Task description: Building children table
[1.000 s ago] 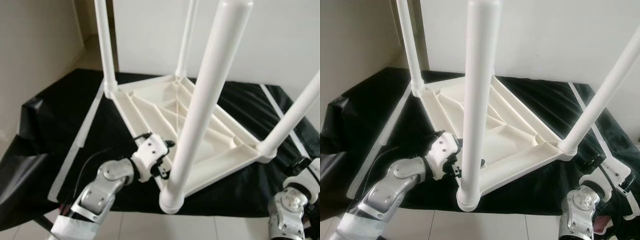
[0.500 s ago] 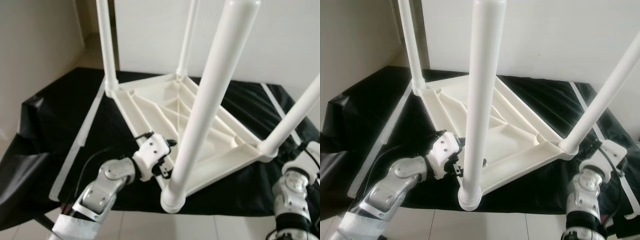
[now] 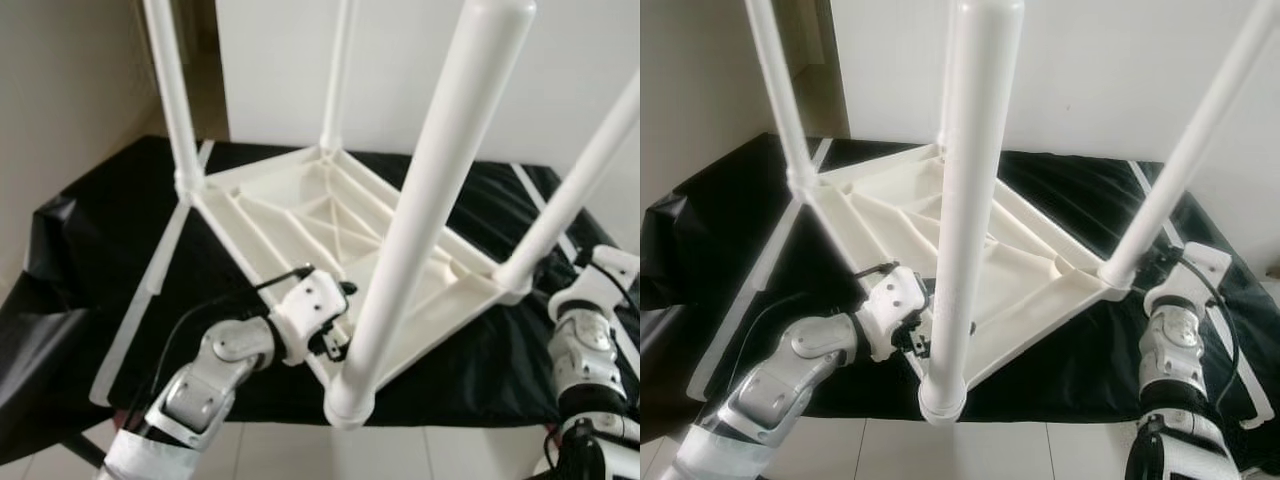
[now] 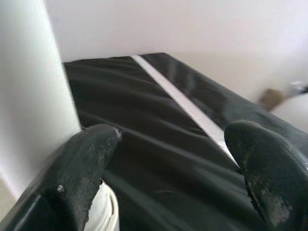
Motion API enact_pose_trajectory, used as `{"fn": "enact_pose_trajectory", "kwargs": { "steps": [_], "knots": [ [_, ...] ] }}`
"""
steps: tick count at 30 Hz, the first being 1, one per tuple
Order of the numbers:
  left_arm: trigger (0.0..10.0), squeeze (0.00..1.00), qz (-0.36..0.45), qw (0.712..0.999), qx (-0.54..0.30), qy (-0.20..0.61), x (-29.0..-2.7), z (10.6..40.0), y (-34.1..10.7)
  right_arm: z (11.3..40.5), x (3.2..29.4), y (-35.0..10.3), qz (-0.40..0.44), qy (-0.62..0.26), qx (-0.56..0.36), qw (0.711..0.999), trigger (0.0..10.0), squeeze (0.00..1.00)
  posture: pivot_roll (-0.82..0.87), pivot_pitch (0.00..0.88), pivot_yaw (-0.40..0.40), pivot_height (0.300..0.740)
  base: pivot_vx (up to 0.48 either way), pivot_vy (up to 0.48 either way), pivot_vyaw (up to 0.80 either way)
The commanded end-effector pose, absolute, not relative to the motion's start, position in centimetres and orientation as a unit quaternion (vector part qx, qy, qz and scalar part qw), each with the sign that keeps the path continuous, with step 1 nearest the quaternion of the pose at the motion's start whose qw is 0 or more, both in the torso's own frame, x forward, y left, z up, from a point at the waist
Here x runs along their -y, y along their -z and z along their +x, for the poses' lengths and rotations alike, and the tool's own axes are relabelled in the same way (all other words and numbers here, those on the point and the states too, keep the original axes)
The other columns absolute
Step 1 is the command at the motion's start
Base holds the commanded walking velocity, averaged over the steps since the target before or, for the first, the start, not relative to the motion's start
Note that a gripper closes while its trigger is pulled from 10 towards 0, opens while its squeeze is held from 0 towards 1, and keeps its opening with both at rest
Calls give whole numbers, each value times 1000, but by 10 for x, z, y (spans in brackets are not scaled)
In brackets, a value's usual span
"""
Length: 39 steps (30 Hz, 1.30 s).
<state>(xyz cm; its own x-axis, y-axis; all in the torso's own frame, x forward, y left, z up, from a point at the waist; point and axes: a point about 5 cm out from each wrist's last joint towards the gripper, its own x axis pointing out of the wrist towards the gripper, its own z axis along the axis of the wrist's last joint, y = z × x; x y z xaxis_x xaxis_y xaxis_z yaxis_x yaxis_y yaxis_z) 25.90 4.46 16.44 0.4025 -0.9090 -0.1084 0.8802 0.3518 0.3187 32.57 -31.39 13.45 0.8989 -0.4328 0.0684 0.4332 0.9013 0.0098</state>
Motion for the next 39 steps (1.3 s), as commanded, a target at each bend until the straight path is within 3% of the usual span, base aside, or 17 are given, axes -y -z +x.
{"fn": "enact_pose_trajectory", "kwargs": {
  "steps": [1, 10, 20, 26, 39],
  "knots": [
    [10000, 0, 165, 809, 65, 561, -31, 253, -176, 337, 300, -142, -16, 170, 49, 984, 10000, 0, 35, 0, -44, 740, 0, 0, 0],
    [10000, 0, 169, 819, 87, 542, -23, 258, -185, 338, 315, -156, -27, 224, 76, 971, 10000, 0, 47, 0, -54, 740, 0, 0, 0],
    [10000, 0, 250, 828, 56, 499, -59, 280, -167, 319, 319, -136, -45, 289, 69, 954, 10000, 0, 50, 0, -51, 740, 0, 0, 0],
    [10000, 0, 292, 838, 28, 460, -81, 301, -159, 306, 306, -115, -49, 249, 52, 966, 10000, 0, 45, 0, -42, 740, 0, 0, 0],
    [10000, 0, 314, 845, 7, 433, -119, 312, -155, 271, 296, -90, -48, 324, 18, 945, 10000, 0, 42, 0, -54, 740, 0, 0, 0]
  ]
}}
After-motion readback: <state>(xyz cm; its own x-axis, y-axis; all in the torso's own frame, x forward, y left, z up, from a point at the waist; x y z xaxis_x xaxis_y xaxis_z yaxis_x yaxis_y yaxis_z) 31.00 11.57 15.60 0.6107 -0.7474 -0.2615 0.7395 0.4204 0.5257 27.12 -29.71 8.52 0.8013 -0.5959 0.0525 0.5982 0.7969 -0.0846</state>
